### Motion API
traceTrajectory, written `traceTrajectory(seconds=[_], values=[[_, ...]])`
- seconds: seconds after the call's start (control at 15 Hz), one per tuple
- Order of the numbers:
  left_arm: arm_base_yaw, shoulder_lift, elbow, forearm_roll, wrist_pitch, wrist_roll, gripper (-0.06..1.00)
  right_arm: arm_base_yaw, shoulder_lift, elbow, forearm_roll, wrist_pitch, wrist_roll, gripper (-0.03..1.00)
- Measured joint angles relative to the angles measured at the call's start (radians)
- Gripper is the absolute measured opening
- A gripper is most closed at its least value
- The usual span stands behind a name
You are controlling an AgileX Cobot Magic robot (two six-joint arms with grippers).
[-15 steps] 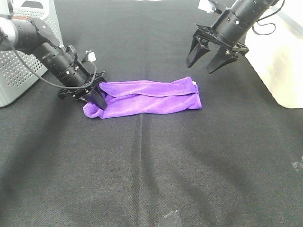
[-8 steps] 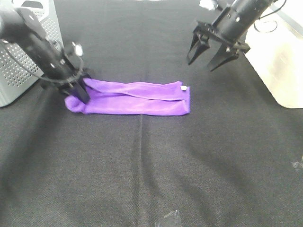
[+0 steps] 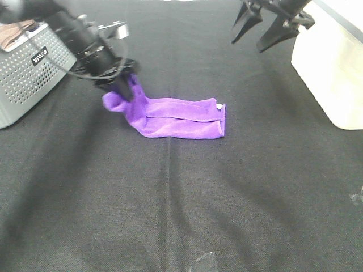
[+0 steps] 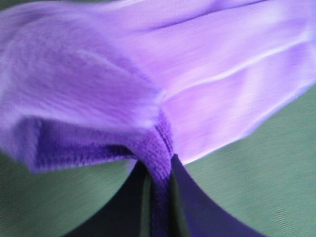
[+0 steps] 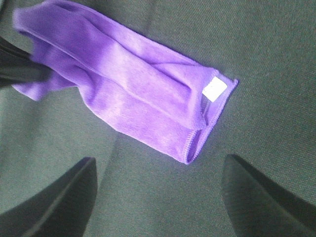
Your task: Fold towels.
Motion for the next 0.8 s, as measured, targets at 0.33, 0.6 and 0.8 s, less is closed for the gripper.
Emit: traceTrajectory(seconds=[0.33, 0.6, 0.8], values=[[-0.094, 0.107, -0.159, 0.002, 0.035, -0.076, 0.03, 0.0, -0.01, 0.0, 0.0, 0.001, 0.0, 0.68], [-0.163, 0.158, -0.202, -0.077, -0.036, -0.094, 0.46, 0.0, -0.014, 0.0, 0.008, 0.001, 0.005, 0.68], [-0.202, 0.159, -0.203, -0.206, -0.142, -0.091, 0.69, 0.0, -0.036, 0.0, 0.008, 0.001, 0.025, 0.68]])
